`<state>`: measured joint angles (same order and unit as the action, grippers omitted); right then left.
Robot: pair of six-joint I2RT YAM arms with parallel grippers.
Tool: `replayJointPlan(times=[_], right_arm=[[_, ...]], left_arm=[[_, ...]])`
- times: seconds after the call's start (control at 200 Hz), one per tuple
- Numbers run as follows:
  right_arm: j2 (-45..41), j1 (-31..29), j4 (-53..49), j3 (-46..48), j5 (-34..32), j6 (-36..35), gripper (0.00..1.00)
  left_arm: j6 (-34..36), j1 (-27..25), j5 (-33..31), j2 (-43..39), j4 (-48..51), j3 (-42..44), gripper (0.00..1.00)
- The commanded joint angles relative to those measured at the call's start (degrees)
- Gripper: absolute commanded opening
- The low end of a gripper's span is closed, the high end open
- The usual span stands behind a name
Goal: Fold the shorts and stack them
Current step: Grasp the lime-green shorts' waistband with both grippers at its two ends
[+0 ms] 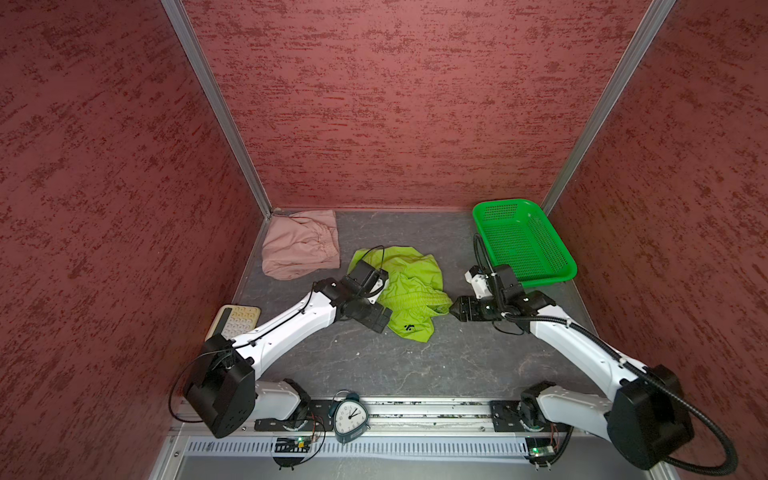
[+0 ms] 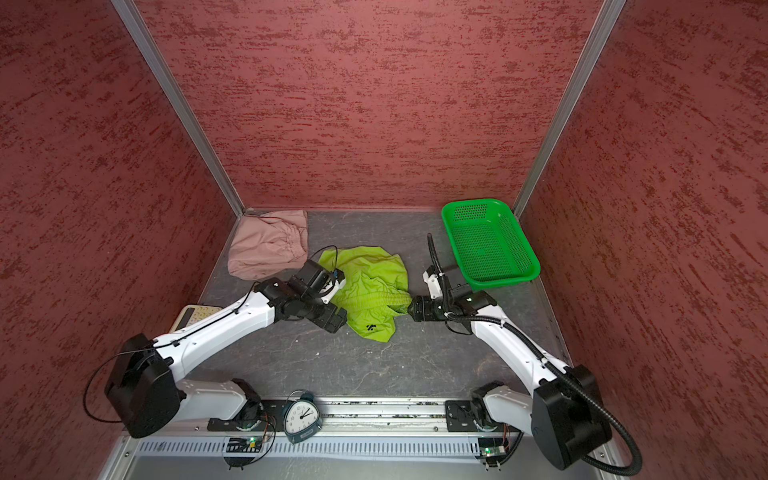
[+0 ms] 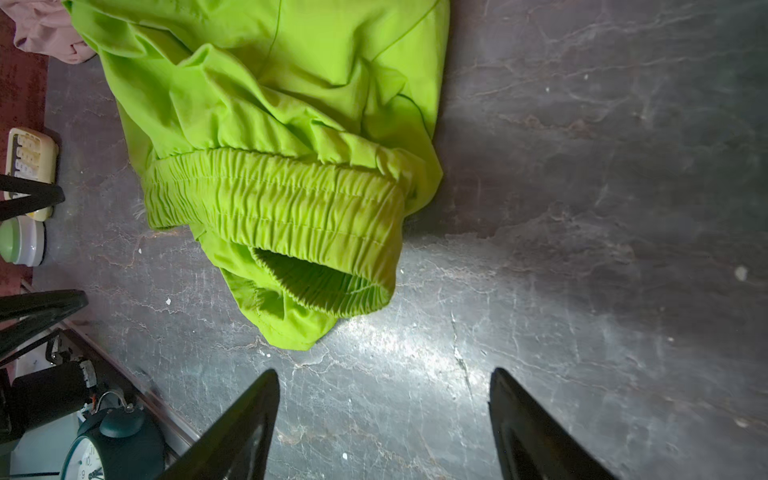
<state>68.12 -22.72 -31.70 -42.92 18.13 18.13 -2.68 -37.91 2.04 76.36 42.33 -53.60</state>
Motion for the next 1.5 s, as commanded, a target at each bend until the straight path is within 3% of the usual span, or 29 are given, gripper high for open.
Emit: replayJointPlan(times=[0.0, 0.23, 0.421, 0.631, 0.822, 0.912, 1.112, 1.202, 1.292, 1.493], right_arm=[[2.1, -0.6, 6.9, 1.4, 0.1, 2.1, 0.78], [5.2, -0.7, 15.6, 3.9, -1.4, 3.8, 0.62], [8.3, -0.8, 22.2, 3.9, 0.2, 6.5, 0.46], [9.3, -1.1, 22.8, 4.0, 0.3, 6.3, 0.31], [10.9, -1.3, 22.7, 3.8, 0.3, 5.2, 0.28], [11.4, -1.7, 21.6, 3.5, -0.7, 4.5, 0.34], [12.4, -3.1, 21.2, 3.4, -3.3, 4.2, 0.35], [13.4, -3.6, 22.3, 3.2, -4.0, 4.7, 0.27], [13.6, -3.6, 21.4, 2.1, -5.9, 5.0, 0.0], [9.2, -3.1, 18.9, -2.5, -5.9, 8.6, 0.0]], left_arm=[[-4.3, -0.9, -4.1, -2.0, -7.5, 2.1, 0.99], [-6.3, -1.5, -12.4, -0.4, -10.9, 5.1, 0.99], [-7.1, -1.6, -13.5, 4.4, -11.4, 2.8, 1.0], [-6.4, -4.6, -11.8, 7.2, -12.1, 2.2, 0.97], [-6.6, -4.2, -13.5, 8.8, -11.4, 1.1, 0.95], [-6.2, -4.3, -16.2, 11.5, -8.5, -1.3, 0.93], [-6.2, -4.4, -16.9, 14.5, -6.3, -3.2, 0.88], [-6.5, -4.4, -17.5, 14.6, -5.7, -3.3, 0.85], [-6.6, -4.4, -18.3, 14.2, -4.4, -3.6, 0.85], [-6.0, -3.9, -21.4, 12.6, -3.9, -2.7, 0.9]])
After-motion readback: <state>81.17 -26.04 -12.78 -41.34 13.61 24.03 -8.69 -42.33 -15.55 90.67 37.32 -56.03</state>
